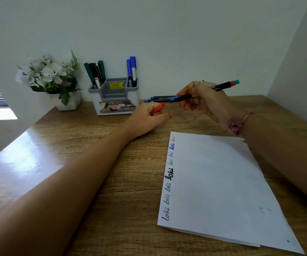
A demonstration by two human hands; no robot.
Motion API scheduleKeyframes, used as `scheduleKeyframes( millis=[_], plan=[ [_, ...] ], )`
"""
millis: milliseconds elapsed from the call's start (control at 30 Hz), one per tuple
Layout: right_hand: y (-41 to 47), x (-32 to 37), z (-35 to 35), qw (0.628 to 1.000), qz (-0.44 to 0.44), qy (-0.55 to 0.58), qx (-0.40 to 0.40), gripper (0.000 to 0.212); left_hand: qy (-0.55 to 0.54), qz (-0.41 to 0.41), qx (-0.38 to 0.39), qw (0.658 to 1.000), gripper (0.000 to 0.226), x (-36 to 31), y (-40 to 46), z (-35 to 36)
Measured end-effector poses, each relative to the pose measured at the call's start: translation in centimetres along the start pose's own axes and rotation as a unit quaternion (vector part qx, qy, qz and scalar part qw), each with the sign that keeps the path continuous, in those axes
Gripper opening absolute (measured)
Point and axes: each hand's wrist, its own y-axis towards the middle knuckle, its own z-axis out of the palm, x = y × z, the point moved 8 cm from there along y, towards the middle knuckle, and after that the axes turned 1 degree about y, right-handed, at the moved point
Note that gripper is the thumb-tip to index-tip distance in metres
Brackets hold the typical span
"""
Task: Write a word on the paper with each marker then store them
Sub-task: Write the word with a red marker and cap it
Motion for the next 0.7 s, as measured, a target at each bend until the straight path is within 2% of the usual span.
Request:
scheduleKeyframes(
  millis=[367, 500, 700],
  plan=[
    [-0.5, -0.4, 0.9, 1.0, 0.003, 0.009, 0.019, 0.004, 0.045, 0.013, -0.002, 0.999, 0.035, 0.2, 0.2, -0.2],
    [-0.4, -0.4, 0.6, 1.0, 0.009, -0.011, 0.006, 0.017, 0.06, 0.007, -0.01, 0.998, 0.031, 0.5, 0.3, -0.5],
    [-1.1, 0.7, 0.7, 0.998, -0.022, -0.059, 0.019, 0.008, 0.085, 0.013, -0.012, 0.996, 0.029, 0.6, 0.4, -0.7]
  ],
)
